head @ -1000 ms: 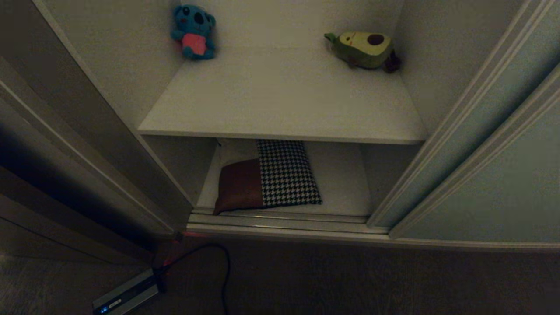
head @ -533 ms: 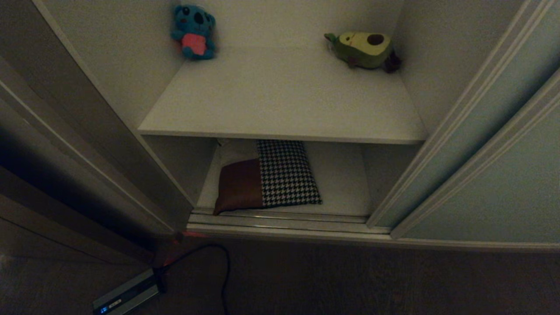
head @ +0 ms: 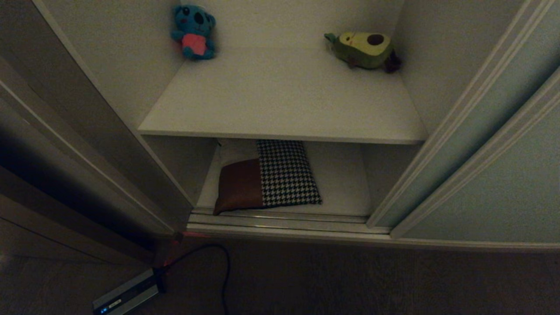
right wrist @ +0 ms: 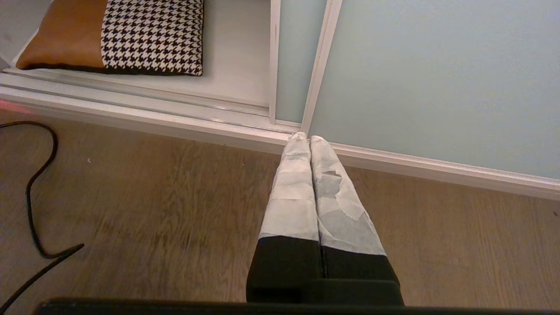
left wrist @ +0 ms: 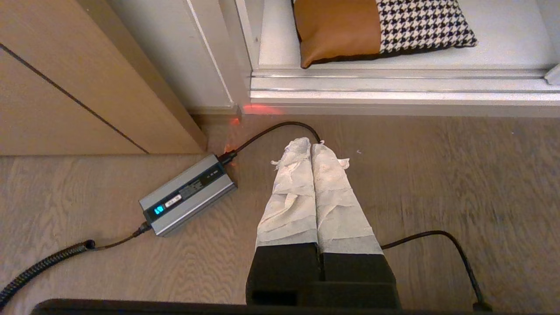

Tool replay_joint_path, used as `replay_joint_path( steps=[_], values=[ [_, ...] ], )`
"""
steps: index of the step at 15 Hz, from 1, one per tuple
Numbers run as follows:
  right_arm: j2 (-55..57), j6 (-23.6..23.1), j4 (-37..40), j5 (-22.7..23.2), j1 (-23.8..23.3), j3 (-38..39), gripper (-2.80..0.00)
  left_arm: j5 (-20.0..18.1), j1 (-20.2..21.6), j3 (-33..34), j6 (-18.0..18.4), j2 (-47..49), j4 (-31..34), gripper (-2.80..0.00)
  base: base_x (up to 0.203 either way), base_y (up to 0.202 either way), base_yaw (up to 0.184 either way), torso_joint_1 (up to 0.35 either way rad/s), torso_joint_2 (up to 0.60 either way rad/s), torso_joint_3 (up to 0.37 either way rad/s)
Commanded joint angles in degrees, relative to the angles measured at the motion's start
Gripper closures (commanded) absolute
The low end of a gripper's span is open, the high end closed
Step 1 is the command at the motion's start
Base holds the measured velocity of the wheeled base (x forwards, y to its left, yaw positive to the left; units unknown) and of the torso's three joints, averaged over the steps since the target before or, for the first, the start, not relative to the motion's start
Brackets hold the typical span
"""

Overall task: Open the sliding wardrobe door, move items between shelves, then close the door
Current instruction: Open the door

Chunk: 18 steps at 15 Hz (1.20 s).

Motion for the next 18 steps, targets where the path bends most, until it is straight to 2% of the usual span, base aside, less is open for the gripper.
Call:
replay_joint_path(
  steps=[1, 7, 18],
  values=[
    [-0.01, -0.03, -0.01, 0.03, 0.01, 0.18, 0.00, 0.05, -0.01, 0.08, 0.11, 0.09, -0.08, 0.00, 0.000, 0.000, 0.000, 0.000, 0.00, 0.000],
    [-0.01, -0.03, -0.01, 0.03, 0.01, 0.18, 0.00, 0.67, -0.01, 0.07, -1.84, 0.09, -0.27, 0.00, 0.000, 0.000, 0.000, -0.001, 0.00, -0.015],
    [-0.01, -0.03, -0.01, 0.03, 0.01, 0.18, 0.00, 0.96, -0.01, 0.01, -2.97, 0.09, -0.27, 0.00, 0.000, 0.000, 0.000, 0.004, 0.00, -0.188]
  ],
)
